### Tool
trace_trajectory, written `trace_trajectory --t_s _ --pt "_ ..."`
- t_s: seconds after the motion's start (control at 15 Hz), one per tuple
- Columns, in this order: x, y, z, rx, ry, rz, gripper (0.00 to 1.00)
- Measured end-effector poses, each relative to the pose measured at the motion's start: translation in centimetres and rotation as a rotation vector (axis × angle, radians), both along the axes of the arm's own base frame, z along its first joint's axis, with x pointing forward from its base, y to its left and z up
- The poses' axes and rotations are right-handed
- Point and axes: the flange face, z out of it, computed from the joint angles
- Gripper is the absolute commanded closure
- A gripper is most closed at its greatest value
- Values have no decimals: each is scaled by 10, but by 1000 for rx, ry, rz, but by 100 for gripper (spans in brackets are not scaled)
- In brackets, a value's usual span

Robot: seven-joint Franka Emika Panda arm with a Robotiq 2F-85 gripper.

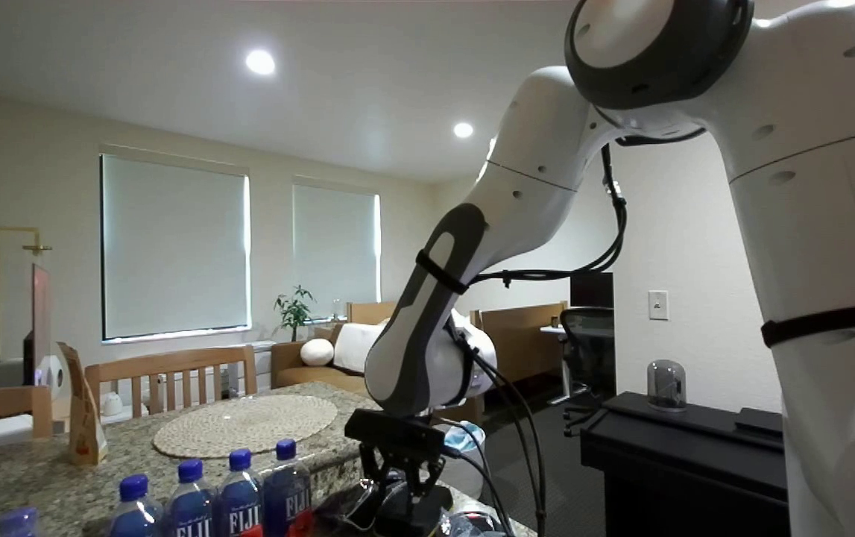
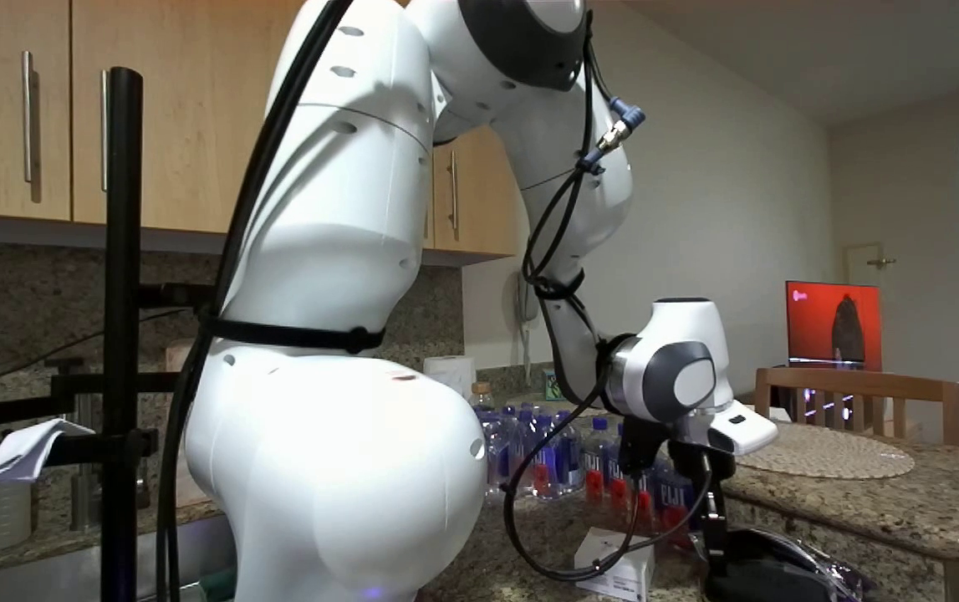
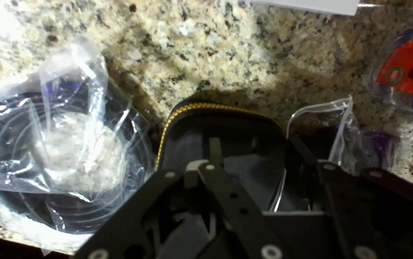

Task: Remove the black pump from the plastic bag and put it on the top counter

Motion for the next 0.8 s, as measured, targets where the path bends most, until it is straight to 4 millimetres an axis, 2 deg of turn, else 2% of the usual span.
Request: trace_trajectory --t_s 0.2,0.4,0.47,0.53,0.6,0.73,0.8 --pt "1 0 1 1 2 0 51" --pt "11 0 5 11 33 -5 63" --pt "16 0 7 15 46 -7 72" --pt "21 -1 9 18 59 -9 78" --pt "26 -3 9 21 72 -14 77" --pt "35 -7 9 24 96 -22 82" --pt "39 -9 8 25 104 -25 80"
